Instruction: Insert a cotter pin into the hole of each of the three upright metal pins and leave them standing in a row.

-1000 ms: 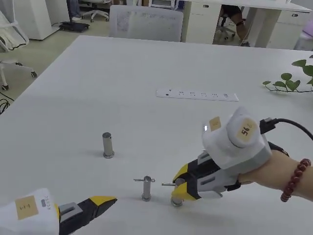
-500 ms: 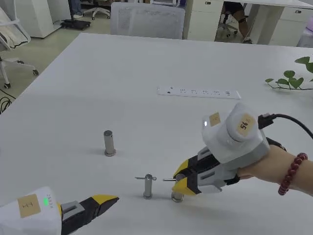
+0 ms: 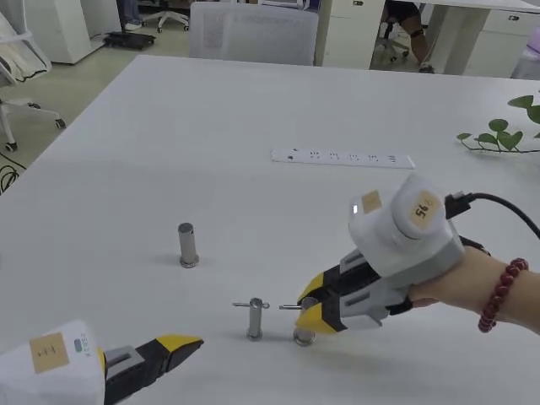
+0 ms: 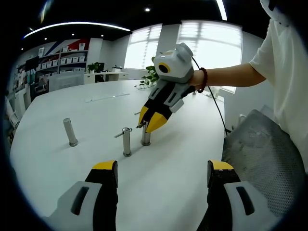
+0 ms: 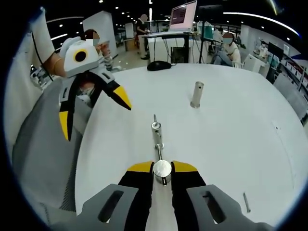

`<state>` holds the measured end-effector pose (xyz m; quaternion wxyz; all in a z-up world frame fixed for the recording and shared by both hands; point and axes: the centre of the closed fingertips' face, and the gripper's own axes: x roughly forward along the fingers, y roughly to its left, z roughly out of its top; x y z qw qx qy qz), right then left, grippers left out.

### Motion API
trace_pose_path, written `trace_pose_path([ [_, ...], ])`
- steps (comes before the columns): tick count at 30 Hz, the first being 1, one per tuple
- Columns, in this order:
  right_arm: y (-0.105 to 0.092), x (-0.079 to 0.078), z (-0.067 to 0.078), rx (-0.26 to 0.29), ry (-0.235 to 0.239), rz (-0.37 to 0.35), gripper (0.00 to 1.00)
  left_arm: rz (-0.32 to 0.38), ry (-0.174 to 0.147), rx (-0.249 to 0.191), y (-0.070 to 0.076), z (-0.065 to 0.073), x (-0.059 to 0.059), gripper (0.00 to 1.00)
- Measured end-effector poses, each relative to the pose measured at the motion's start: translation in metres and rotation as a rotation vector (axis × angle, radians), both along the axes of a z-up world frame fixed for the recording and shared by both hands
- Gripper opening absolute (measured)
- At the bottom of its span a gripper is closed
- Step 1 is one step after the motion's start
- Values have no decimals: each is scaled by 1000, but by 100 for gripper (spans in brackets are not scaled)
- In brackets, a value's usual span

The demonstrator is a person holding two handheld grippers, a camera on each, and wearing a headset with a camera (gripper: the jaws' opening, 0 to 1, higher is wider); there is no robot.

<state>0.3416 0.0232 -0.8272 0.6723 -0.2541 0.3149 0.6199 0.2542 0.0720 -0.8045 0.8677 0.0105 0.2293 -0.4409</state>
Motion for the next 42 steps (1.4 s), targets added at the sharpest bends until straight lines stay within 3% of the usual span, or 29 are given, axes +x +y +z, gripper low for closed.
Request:
trace_pose_path([
  [18, 3, -1, 5, 19, 15, -21, 22, 17, -7, 9, 5, 3, 0, 77],
  [25, 3, -1, 10, 43, 45, -97, 36, 31, -21, 6, 9, 8, 1, 78],
  [42, -8, -3, 37, 115, 41, -240, 61, 74, -28, 8, 19, 18, 1, 81],
])
